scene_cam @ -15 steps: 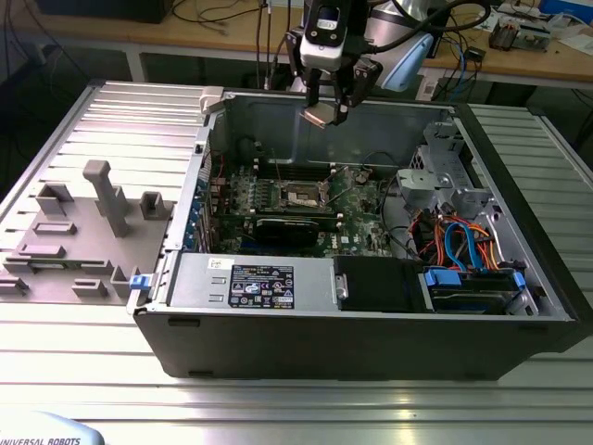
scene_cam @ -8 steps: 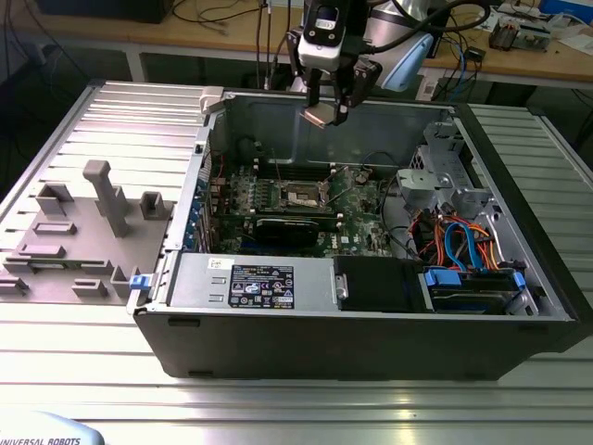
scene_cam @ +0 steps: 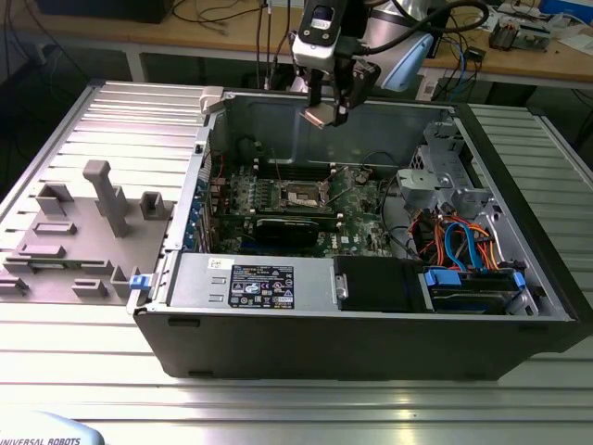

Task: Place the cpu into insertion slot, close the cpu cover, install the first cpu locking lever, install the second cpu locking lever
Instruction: 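Place the cpu into insertion slot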

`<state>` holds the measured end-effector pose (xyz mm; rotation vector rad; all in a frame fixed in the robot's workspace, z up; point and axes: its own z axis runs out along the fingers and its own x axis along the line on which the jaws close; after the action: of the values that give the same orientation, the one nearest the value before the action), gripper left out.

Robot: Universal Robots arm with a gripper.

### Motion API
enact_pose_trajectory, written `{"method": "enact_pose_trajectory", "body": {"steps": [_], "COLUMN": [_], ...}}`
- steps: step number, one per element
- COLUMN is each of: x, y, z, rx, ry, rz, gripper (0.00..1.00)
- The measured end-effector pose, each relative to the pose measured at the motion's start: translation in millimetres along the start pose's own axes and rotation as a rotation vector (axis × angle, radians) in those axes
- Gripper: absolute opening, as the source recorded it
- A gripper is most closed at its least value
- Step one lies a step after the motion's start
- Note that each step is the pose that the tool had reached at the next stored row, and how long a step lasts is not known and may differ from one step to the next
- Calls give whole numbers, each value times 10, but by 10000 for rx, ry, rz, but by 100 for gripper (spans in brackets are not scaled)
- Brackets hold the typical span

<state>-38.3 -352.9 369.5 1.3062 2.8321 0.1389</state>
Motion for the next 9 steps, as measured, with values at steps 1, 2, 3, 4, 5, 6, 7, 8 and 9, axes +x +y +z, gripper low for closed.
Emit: {"method": "enact_pose_trajectory", "body": {"steps": [1, 2, 3, 4, 5, 6, 7, 8, 9], "x": [0, 0, 0, 0, 0, 0, 1, 1, 1], "y": [0, 0, 0, 0, 0, -1, -2, -2, -2], "z": [1, 1, 3, 3, 4, 4, 6, 7, 14], "rx": [-1, -3, -5, -6, -7, -8, -10, -11, -13], "ry": [-7, -12, -19, -28, -32, -38, -43, -49, -58], "rz": [76, 131, 221, 312, 359, 415, 480, 552, 653], "gripper": [54, 54, 54, 54, 54, 54, 54, 54, 54]}}
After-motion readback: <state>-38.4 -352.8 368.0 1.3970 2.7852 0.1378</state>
